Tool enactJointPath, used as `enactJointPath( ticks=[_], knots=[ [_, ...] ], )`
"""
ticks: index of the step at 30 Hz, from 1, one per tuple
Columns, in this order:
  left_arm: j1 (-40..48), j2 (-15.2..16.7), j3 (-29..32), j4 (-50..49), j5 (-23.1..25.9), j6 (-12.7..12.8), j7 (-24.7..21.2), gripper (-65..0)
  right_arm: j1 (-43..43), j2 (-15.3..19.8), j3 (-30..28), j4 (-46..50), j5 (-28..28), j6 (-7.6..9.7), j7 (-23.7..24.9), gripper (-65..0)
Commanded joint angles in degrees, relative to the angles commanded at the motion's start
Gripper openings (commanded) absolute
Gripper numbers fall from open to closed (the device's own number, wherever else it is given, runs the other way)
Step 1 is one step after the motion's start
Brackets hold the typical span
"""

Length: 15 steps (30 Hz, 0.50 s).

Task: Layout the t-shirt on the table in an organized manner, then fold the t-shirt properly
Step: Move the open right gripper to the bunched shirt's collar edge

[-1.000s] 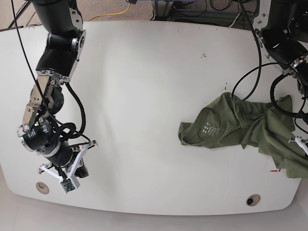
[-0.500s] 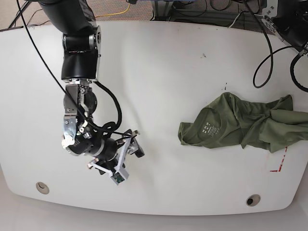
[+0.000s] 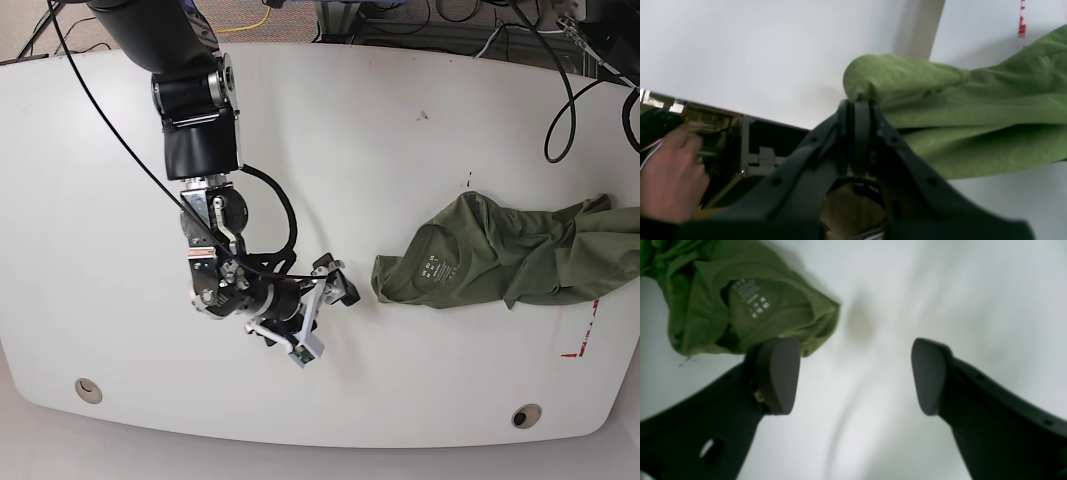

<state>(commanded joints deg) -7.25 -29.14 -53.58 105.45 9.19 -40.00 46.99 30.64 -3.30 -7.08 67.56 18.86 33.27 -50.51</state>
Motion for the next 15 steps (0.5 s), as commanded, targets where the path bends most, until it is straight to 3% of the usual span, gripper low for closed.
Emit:
enactJointPath(
  ticks=[15],
  knots=[
    [0.09,0.18,-2.02,0.00,0.09,0.00,0.00,-64.7,4.48,-5.19,-0.09,-18.90,0.00,0.00,13.27,-14.6]
  ],
)
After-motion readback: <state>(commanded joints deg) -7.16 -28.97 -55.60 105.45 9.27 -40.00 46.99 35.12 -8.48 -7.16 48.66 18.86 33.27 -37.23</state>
